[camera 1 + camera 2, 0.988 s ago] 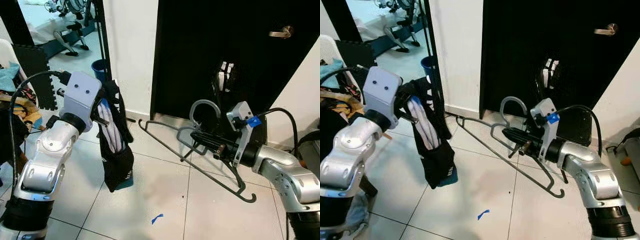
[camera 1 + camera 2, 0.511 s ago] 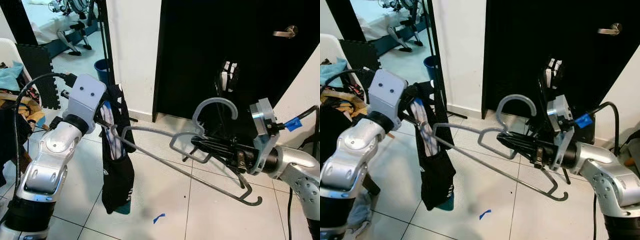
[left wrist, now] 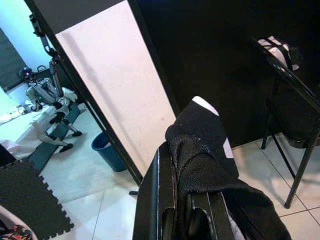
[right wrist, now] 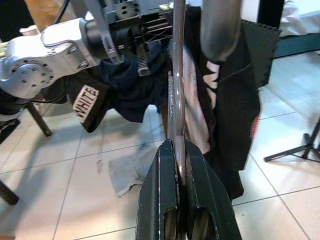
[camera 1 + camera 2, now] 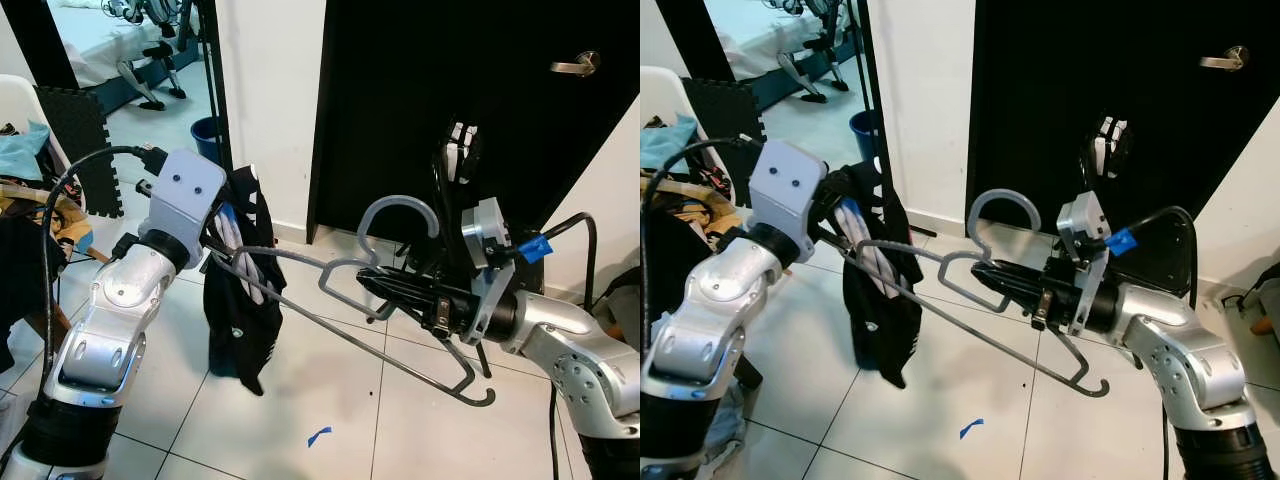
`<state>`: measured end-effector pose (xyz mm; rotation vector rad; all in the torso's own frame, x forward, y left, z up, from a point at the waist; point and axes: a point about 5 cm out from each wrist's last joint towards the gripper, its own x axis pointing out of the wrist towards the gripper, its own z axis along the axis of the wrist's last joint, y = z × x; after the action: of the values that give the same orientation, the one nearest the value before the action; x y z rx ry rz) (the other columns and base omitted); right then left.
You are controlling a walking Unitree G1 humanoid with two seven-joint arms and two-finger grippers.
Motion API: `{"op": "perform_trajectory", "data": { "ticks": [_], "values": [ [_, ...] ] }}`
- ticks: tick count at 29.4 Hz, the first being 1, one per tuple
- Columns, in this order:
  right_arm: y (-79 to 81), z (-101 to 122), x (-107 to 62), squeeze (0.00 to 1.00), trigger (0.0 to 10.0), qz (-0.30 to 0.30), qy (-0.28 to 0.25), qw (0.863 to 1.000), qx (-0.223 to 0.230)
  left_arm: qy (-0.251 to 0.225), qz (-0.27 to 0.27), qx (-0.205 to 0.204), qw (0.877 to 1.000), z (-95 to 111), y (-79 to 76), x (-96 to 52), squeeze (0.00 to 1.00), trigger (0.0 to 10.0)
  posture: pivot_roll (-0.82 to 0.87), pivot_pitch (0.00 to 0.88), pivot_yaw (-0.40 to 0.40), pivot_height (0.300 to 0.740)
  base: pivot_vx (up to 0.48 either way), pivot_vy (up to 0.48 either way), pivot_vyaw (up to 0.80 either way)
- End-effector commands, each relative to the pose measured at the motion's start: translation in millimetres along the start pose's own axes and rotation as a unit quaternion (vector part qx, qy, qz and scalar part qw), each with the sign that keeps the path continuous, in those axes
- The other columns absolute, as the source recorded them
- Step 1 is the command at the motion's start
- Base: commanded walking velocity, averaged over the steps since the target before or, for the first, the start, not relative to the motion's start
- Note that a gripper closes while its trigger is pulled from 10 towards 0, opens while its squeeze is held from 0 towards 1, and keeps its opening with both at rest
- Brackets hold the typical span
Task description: Hang hanger
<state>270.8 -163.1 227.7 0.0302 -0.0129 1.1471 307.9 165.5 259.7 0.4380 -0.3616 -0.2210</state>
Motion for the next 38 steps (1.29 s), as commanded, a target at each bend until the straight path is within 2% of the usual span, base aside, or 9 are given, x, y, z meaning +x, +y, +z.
{"op": "perform_trajectory", "data": {
  "ticks": [1,11,22,27,32,38],
  "values": [
    [-1.6,2,2.1,0.00,10.0,-0.006,-0.003,1.000,-0.009,-0.008,-0.005,-0.003,1.000,5,-2.2,-1.1,0.00,10.0,-0.05,0.095,-0.022,0.740,0.000,0.000,0.00],
    [-13.7,1,4.8,0.00,10.0,-0.057,-0.010,0.998,-0.014,-0.004,-0.012,0.006,1.000,4,-2.6,-1.8,0.00,10.0,-0.06,0.092,-0.022,0.740,0.000,0.000,0.00],
    [-29.2,0,-7.1,0.00,10.0,-0.104,0.019,0.994,-0.033,0.005,0.001,0.036,0.999,3,16.1,-4.9,0.00,10.0,-0.05,0.090,-0.021,0.740,0.000,0.000,0.00],
    [-34.9,5,-12.4,0.00,10.0,-0.119,0.014,0.992,-0.040,0.004,0.000,0.041,0.999,4,19.5,-5.4,0.00,10.0,-0.06,0.088,-0.021,0.740,0.000,0.000,0.00],
    [-31.8,8,-8.8,0.00,10.0,-0.112,-0.001,0.993,-0.034,-0.003,-0.008,0.038,0.999,7,15.4,-4.4,0.00,10.0,-0.06,0.085,-0.019,0.740,0.000,0.000,0.00],
    [-19.5,3,-1.0,0.00,10.0,-0.074,-0.002,0.997,-0.023,-0.008,-0.012,0.035,0.999,8,12.8,-2.8,0.00,10.0,-0.05,0.085,-0.018,0.740,0.000,0.000,0.00]
  ]
}}
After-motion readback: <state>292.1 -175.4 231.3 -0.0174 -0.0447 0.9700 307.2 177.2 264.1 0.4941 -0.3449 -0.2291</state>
